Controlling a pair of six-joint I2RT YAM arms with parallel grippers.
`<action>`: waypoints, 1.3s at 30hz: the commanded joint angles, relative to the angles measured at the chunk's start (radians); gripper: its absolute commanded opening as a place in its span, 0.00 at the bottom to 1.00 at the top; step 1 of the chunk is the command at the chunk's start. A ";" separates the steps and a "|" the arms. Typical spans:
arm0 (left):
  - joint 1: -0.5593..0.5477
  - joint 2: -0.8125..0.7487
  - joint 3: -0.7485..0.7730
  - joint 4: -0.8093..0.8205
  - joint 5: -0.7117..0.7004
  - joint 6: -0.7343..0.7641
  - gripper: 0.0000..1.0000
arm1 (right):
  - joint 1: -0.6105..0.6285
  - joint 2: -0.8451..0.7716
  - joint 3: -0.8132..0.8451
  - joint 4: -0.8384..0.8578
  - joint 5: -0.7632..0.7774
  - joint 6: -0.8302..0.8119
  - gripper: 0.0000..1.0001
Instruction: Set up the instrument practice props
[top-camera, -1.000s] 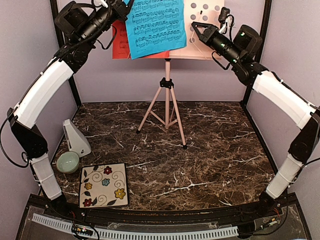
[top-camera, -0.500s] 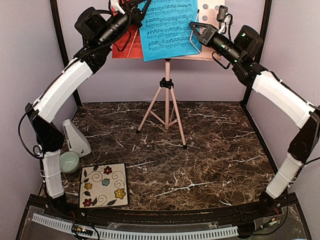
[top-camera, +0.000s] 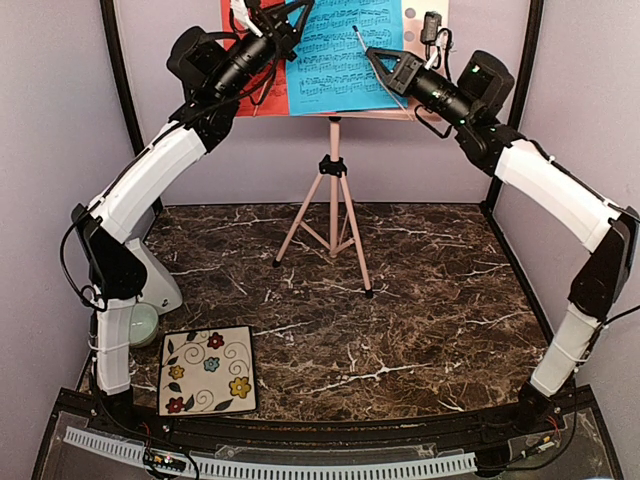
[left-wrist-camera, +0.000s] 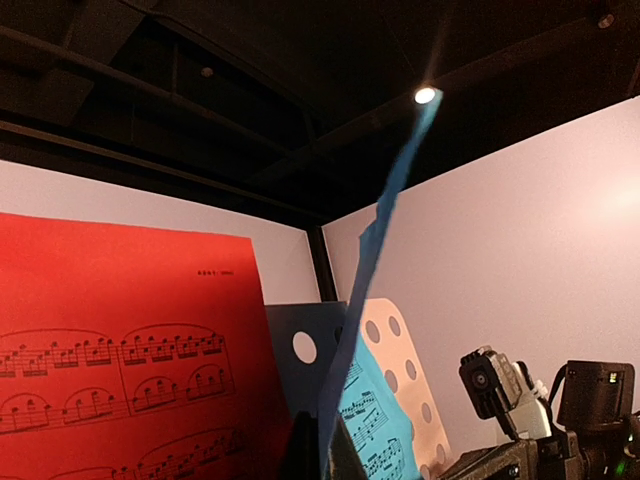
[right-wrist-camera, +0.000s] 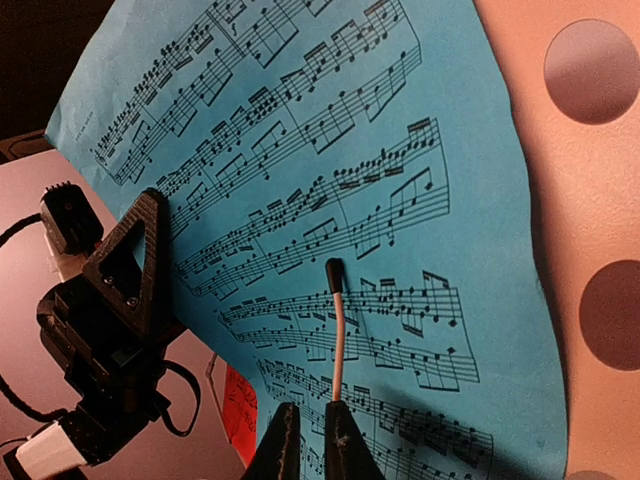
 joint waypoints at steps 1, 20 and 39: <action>0.005 0.001 0.052 0.083 0.028 -0.011 0.00 | 0.008 0.016 0.038 0.002 -0.009 -0.012 0.16; 0.005 -0.250 -0.325 0.061 -0.054 0.005 0.48 | 0.008 -0.069 -0.062 -0.005 0.053 -0.063 0.26; 0.005 -0.288 -0.361 0.030 -0.105 0.016 0.44 | -0.033 -0.251 -0.219 -0.151 0.312 -0.230 0.36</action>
